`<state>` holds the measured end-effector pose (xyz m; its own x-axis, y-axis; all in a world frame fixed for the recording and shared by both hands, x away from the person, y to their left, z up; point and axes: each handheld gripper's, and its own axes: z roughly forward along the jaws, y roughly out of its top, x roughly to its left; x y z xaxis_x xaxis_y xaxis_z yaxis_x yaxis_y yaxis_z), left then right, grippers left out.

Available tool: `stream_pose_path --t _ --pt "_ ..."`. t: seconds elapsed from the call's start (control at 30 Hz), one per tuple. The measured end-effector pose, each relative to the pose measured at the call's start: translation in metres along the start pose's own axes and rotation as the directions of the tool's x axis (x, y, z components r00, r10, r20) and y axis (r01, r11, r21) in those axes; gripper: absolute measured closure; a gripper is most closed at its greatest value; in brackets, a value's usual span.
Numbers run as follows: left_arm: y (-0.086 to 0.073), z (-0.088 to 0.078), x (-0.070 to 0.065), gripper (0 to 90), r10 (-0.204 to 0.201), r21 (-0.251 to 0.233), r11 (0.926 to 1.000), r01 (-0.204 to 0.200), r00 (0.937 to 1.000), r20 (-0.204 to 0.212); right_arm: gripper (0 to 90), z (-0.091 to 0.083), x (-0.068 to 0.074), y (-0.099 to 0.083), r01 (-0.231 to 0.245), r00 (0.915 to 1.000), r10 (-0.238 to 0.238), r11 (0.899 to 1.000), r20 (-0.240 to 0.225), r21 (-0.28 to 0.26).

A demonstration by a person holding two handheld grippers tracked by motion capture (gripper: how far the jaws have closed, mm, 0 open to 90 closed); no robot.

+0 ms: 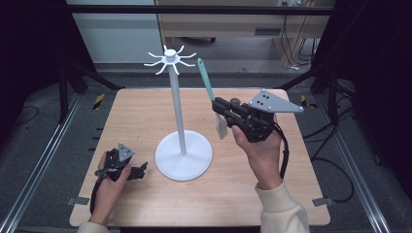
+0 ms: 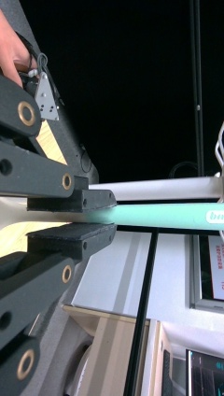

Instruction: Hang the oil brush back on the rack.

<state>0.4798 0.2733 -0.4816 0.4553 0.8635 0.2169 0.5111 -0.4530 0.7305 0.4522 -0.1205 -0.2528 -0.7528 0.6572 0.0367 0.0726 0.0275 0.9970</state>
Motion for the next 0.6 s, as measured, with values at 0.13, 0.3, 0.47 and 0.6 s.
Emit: stream_pose_path --t 0.13,0.3,0.47,0.6 --pt "0.0003 0.0000 -0.0004 3.3 0.002 0.000 1.0000 -0.002 1.0000 0.002 82.5 0.0020 0.0014 -0.0001 0.013 0.9999 -0.013 1.000 0.004 0.008" --pt "0.0002 0.0002 -0.0006 3.3 0.003 0.002 1.0000 -0.003 1.0000 0.003 82.5 0.0019 -0.0004 -0.0005 0.012 0.9999 -0.012 1.000 0.007 0.011" --pt "0.0000 0.0002 -0.0004 3.3 0.002 0.003 1.0000 -0.002 1.0000 0.001 82.5 0.0036 -0.0001 -0.0009 0.014 0.9999 -0.014 1.000 0.000 0.017" --pt "-0.0001 0.0002 -0.0005 3.3 0.003 0.003 1.0000 -0.003 1.0000 0.003 82.5 0.0063 0.0003 -0.0018 0.015 0.9999 -0.015 1.000 -0.002 0.023"
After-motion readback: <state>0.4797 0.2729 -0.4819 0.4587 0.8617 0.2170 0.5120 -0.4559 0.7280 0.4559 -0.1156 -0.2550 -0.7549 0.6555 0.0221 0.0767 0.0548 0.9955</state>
